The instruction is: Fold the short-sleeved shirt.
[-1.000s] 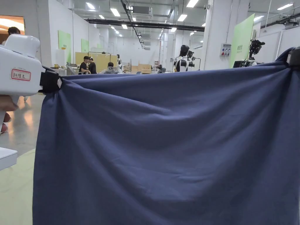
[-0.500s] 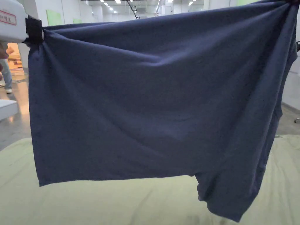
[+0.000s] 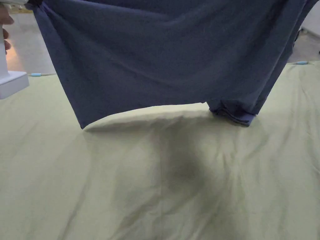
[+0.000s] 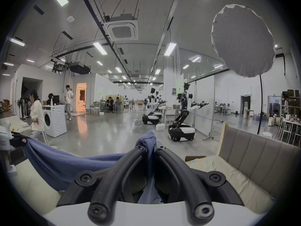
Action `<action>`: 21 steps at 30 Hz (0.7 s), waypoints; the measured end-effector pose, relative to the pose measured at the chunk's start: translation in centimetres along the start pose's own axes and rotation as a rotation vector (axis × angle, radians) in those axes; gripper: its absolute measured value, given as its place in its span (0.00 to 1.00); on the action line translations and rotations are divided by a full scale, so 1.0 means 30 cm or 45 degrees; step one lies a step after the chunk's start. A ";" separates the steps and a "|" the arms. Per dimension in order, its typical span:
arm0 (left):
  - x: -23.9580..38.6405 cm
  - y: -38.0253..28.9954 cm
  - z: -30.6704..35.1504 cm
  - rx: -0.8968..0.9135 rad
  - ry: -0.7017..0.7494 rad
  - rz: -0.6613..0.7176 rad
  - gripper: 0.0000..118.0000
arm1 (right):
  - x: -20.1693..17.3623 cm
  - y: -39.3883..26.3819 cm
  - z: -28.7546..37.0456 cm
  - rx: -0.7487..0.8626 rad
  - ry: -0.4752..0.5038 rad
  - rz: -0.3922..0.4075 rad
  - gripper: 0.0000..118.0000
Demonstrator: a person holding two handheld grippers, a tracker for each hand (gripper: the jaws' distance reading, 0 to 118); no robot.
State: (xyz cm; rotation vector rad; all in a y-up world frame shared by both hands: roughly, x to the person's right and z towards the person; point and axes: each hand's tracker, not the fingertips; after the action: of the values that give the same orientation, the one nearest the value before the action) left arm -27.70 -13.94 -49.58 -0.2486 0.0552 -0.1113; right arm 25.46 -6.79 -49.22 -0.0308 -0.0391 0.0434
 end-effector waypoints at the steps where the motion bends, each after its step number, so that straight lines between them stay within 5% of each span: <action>1: 0.008 -0.057 -0.009 -0.017 -0.017 0.001 0.05 | 0.006 -0.061 0.009 -0.015 0.009 -0.006 0.08; 12: 0.045 -0.641 0.271 -0.280 -0.085 0.080 0.05 | 0.046 -0.557 0.470 -0.258 0.164 -0.082 0.08; 21: 0.027 -0.956 0.780 -0.343 -0.146 0.054 0.05 | 0.056 -0.828 1.115 -0.416 0.196 0.023 0.08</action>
State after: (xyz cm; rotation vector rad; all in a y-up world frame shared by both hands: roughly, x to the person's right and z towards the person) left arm -28.27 -35.97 -19.85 -0.5219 -0.0389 -0.0471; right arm 26.89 -30.50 -14.95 -0.3611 0.1082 0.0523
